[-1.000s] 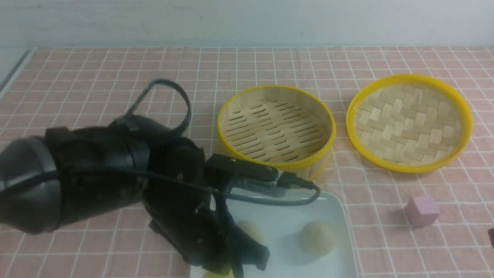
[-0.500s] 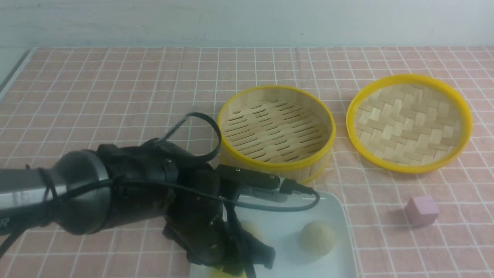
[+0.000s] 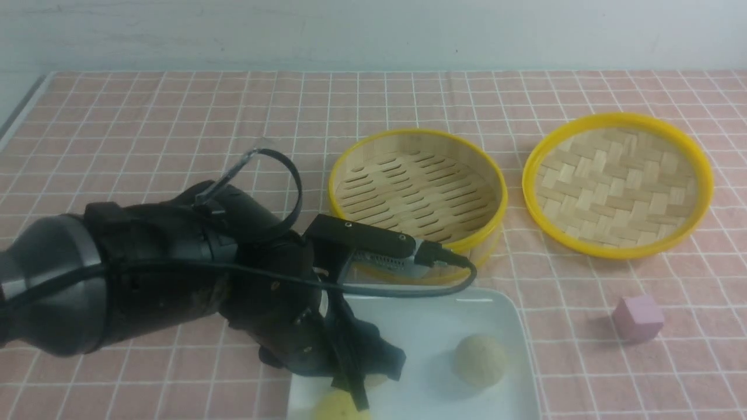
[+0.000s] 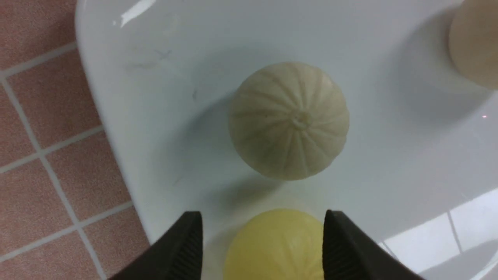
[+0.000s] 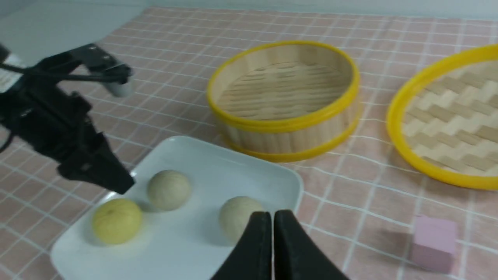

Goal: Put the steamed buns into the plate on the pink tablecloth.

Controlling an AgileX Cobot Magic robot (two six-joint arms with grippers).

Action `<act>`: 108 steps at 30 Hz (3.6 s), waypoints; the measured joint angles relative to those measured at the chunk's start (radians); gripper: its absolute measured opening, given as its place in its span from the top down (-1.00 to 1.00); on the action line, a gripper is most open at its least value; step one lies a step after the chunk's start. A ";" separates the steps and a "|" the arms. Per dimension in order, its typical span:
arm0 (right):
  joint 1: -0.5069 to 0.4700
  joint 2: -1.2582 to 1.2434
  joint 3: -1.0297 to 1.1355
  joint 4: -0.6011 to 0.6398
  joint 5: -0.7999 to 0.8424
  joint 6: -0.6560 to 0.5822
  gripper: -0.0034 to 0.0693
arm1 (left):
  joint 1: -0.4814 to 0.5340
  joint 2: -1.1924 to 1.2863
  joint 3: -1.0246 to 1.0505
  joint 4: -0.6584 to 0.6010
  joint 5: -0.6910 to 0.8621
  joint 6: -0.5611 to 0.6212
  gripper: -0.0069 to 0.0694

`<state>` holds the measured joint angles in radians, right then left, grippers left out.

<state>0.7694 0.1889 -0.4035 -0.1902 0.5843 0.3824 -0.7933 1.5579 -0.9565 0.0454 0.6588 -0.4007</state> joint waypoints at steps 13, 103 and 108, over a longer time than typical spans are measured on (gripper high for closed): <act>0.000 0.000 0.023 0.097 -0.041 -0.208 0.88 | 0.000 0.000 0.000 0.029 0.000 -0.016 -0.28; -0.767 -0.199 0.417 0.093 -0.181 -0.212 0.58 | 0.043 -1.142 0.664 0.214 -0.183 -0.257 0.77; -0.767 -0.199 0.417 0.093 -0.181 -0.212 0.56 | 0.236 -1.226 0.767 0.184 -0.284 -0.182 0.76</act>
<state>0.0021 -0.0097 0.0132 -0.0971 0.4032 0.1703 -0.5575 0.3318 -0.1898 0.2292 0.3747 -0.5829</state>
